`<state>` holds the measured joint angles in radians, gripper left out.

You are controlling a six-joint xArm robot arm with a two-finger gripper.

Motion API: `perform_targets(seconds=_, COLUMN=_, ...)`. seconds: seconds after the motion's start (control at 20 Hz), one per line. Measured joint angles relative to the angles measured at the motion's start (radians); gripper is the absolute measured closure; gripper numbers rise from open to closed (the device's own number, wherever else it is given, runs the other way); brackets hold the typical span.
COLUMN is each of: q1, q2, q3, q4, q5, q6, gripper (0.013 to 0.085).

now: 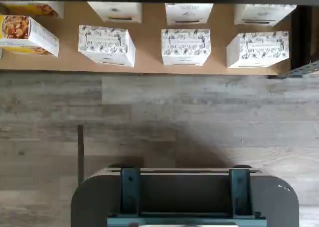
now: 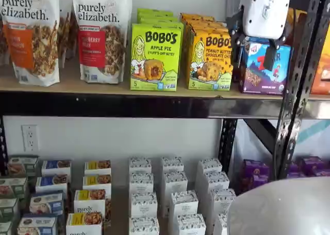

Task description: Pick up the orange box on the top shelf, the fifth box from the left

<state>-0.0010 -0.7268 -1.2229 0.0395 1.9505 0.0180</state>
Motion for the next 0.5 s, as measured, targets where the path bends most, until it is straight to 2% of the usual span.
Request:
perform_targets(seconds=0.05, q1=-0.01, q2=-0.005, q3=0.005, q4=0.013, q5=-0.007, q6=-0.006, gripper=0.013)
perform_targets(seconds=0.1, q1=-0.08, q2=-0.036, q3=0.04, q4=0.106, q5=-0.056, q6=-0.046, gripper=0.013)
perform_targets(seconds=0.15, q1=-0.11, q2=-0.048, q3=0.052, q4=0.15, q5=-0.075, q6=-0.063, gripper=0.013)
perform_targets(seconds=0.2, q1=-0.115, q2=-0.048, q3=0.052, q4=0.162, q5=-0.075, q6=-0.065, gripper=0.013)
perform_targets(seconds=0.35, q1=-0.089, q2=-0.032, q3=0.037, q4=0.14, q5=-0.048, q6=-0.046, gripper=0.013)
perform_targets(seconds=0.4, q1=-0.064, q2=-0.021, q3=0.026, q4=0.11, q5=-0.029, q6=-0.029, gripper=0.013)
perform_targets(seconds=0.5, q1=-0.039, q2=-0.014, q3=0.021, q4=0.08, q5=-0.016, q6=-0.013, gripper=0.013)
